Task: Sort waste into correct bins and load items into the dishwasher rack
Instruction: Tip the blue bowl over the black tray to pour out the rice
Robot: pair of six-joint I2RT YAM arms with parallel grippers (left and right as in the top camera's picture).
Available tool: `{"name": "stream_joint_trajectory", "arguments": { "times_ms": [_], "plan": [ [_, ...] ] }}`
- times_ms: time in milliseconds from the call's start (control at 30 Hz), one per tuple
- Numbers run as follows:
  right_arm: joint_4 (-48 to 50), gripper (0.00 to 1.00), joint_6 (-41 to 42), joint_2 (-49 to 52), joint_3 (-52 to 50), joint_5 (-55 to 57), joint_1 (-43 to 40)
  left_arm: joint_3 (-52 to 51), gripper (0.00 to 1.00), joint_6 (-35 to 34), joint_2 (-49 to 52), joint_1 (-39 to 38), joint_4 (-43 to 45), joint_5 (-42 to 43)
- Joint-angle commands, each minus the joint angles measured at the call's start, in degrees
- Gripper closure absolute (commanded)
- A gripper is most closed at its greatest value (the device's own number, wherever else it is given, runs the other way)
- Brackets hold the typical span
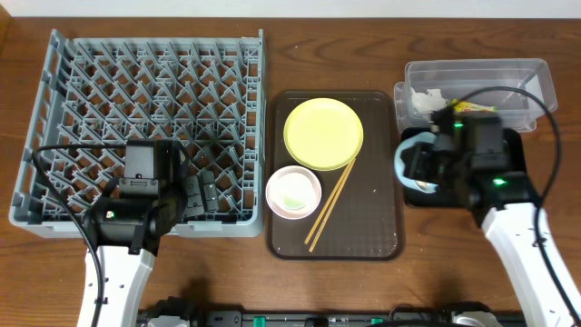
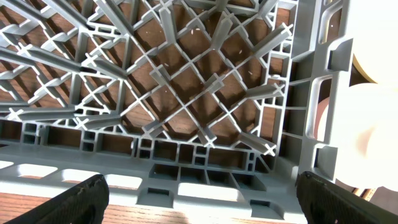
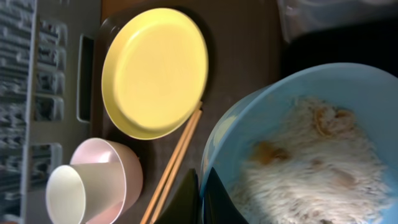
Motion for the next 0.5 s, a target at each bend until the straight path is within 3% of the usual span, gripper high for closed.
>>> {"name": "stream_joint_trajectory", "arguments": {
  "times_ms": [0, 467],
  "plan": [
    [-1.95, 0.99, -2.12, -0.37, 0.85, -9.35, -5.88, 1.2, 0.02, -0.74, -0.11, -0.24, -0.04, -0.24],
    [-6.64, 0.99, -9.42, -0.24, -0.81, -16.33, -21.03, 1.2, 0.02, -0.74, -0.11, -0.24, -0.04, -0.24]
  ]
}}
